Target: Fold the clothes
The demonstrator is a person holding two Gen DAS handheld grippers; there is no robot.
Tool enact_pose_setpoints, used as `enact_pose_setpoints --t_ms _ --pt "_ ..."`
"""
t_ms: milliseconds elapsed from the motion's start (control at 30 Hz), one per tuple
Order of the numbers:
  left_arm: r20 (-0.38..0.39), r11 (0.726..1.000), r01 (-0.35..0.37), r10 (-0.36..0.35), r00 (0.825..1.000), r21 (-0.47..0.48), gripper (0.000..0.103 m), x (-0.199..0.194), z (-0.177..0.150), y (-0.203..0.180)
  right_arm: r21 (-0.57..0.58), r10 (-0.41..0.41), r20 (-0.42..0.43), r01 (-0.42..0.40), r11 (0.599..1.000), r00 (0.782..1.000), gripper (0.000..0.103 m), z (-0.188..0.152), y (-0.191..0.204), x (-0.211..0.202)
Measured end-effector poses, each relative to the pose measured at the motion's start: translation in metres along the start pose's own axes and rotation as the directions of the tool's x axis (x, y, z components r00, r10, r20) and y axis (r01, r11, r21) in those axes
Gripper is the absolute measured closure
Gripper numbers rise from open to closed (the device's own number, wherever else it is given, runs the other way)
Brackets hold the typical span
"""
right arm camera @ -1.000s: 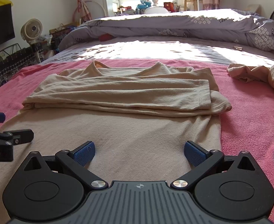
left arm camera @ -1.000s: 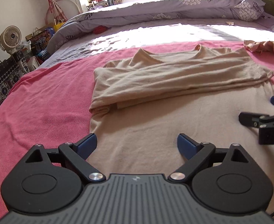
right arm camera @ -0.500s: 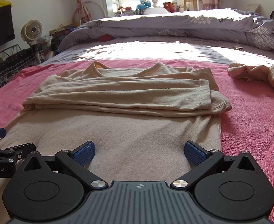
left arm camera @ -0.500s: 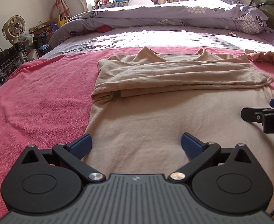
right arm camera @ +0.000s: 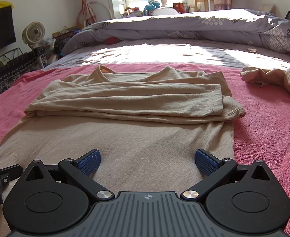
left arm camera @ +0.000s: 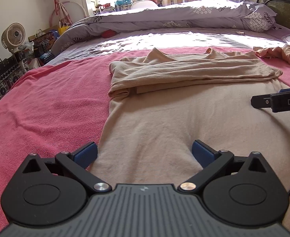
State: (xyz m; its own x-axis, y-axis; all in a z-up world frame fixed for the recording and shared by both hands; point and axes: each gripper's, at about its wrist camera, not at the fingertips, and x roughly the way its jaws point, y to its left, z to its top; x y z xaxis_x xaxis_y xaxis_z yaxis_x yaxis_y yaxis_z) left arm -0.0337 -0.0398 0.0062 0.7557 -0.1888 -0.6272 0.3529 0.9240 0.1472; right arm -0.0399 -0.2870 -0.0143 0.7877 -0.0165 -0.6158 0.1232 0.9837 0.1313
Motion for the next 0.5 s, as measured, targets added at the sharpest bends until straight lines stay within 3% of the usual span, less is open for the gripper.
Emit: enact_pose_setpoints --t_ms 200,500 --pt "-0.006 0.998 0.011 -0.011 1.000 -0.061 0.000 -0.016 -0.017 0.017 0.000 0.000 0.000 0.000 1.000 1.000 0.000 0.000 0.000 -0.001" --pt "-0.046 0.999 -0.023 0.021 0.999 -0.048 0.000 -0.024 -0.012 0.014 0.002 0.001 0.001 -0.001 1.000 1.000 0.000 -0.001 0.000 -0.001"
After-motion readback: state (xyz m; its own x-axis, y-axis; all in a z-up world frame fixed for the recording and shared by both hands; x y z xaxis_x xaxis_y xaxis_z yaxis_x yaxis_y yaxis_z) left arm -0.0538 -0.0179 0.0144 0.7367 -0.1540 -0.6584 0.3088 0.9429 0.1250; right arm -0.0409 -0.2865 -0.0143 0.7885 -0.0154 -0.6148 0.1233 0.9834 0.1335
